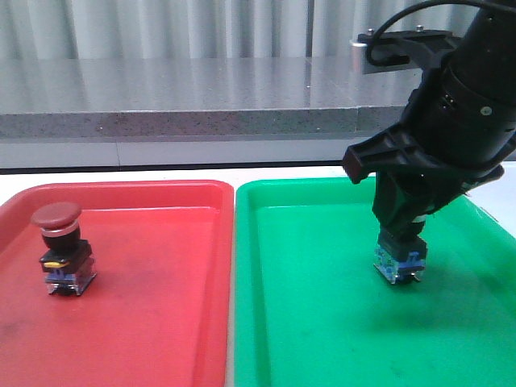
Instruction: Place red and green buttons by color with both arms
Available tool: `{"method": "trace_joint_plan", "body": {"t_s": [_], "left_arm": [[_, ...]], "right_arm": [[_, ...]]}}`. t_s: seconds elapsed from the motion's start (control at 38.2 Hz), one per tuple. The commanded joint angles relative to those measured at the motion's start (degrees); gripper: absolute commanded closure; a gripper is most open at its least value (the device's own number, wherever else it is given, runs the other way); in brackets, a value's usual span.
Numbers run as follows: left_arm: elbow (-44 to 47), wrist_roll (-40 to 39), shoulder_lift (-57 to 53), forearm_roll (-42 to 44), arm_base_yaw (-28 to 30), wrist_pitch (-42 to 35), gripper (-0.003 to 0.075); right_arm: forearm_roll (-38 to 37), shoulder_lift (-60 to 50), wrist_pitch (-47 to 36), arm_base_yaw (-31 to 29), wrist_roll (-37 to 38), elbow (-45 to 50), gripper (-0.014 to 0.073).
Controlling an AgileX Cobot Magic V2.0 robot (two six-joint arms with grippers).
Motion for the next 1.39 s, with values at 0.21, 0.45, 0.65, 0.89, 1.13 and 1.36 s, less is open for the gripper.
{"method": "trace_joint_plan", "body": {"t_s": [0.21, 0.45, 0.65, 0.89, 1.13, 1.36], "left_arm": [[-1.51, -0.59, 0.45, -0.31, 0.0, -4.58, 0.074], [-1.51, -0.59, 0.45, -0.31, 0.0, -4.58, 0.074], [-1.51, -0.59, 0.45, -0.31, 0.0, -4.58, 0.074], [-1.51, -0.59, 0.45, -0.31, 0.0, -4.58, 0.074], [-1.51, -0.59, 0.45, -0.31, 0.0, -4.58, 0.074], [-1.51, -0.59, 0.45, -0.31, 0.0, -4.58, 0.074]], "right_arm": [[-0.97, -1.95, 0.16, 0.03, -0.46, -1.3, 0.0198], [0.26, -4.27, 1.15, 0.03, -0.46, -2.58, 0.0092], [-0.1, -10.26, 10.04, 0.03, -0.46, -10.0, 0.0099], [-5.63, -17.45, 12.98, -0.16, -0.46, -15.38, 0.0363], [-9.67, -25.66, 9.88, -0.53, 3.76, -10.61, 0.0709], [-21.13, -39.27, 9.58, -6.49, 13.83, 0.38, 0.0715]]}}
